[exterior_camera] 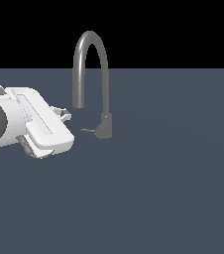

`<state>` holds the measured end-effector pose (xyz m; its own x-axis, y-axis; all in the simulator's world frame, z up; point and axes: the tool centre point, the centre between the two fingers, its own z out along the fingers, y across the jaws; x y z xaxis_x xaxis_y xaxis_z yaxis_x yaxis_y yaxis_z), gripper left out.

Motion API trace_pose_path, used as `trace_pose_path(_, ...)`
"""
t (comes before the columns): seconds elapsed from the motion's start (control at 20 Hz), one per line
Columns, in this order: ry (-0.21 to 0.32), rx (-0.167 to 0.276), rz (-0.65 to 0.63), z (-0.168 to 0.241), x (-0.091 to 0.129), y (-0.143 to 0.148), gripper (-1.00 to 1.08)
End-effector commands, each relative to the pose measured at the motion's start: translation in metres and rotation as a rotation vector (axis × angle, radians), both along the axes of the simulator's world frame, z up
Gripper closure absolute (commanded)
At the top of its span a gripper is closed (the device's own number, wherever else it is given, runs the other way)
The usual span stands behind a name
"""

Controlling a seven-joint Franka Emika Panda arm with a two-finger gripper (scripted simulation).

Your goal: Turn on the faucet by rotating a designated handle.

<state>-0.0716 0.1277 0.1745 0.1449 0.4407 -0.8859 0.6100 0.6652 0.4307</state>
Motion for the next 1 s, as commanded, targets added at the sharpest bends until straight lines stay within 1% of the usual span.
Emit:
trace_pose_path(0.0,0.003,-0.043,0.043,-0.011,0.002,-0.002,1.08)
trace_pose_path(0.95,0.031,-0.356,0.339,-0.081,0.017,-0.032,1.08)
